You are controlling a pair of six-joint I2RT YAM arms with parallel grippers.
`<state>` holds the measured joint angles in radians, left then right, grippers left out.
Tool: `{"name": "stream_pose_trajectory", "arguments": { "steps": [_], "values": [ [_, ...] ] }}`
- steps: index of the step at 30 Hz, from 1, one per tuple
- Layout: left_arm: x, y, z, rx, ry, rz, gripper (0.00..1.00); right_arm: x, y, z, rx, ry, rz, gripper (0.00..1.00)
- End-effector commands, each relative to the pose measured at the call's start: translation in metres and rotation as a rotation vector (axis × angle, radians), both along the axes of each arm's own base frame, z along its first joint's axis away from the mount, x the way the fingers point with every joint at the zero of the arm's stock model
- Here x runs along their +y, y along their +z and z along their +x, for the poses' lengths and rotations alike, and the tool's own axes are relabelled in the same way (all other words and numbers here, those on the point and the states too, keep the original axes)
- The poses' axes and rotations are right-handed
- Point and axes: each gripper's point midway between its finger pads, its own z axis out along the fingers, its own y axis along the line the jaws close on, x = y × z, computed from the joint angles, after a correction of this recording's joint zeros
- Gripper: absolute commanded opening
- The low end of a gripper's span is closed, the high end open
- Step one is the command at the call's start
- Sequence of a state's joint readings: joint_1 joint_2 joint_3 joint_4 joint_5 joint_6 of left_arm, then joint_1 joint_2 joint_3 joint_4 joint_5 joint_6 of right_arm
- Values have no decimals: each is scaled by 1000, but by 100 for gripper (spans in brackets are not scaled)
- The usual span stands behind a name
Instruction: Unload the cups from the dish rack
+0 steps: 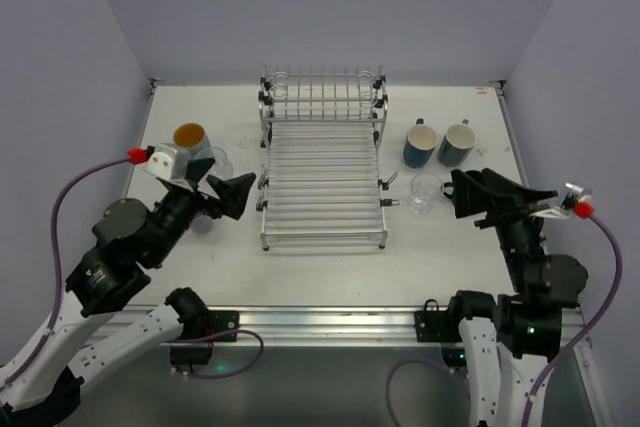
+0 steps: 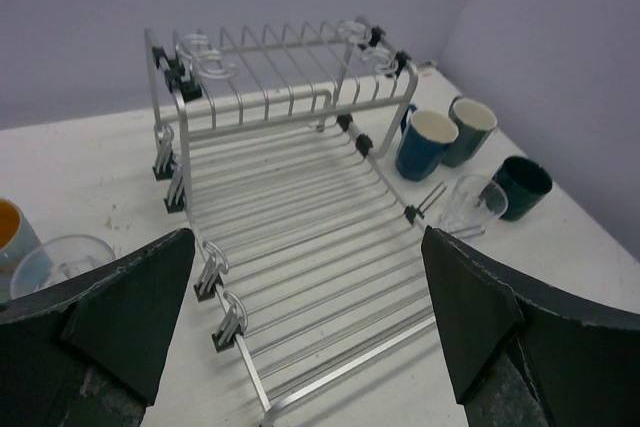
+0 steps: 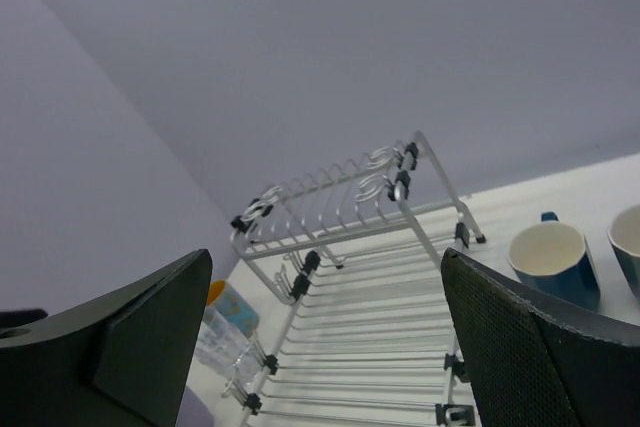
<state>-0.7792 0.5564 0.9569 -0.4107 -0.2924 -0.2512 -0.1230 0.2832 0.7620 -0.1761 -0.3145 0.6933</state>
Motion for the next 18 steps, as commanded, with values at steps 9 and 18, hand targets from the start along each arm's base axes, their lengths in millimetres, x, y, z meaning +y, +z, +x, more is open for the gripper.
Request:
{"name": "stream_pose_trajectory", "arguments": {
  "steps": [9,18],
  "values": [
    [71,54,-41,-13,146,-120,100,11,13,-71,-105,10,-55,99],
    [83,45,-46,-10,183,-168,100,10,2,-60,-80,7,-72,99]
  ]
}}
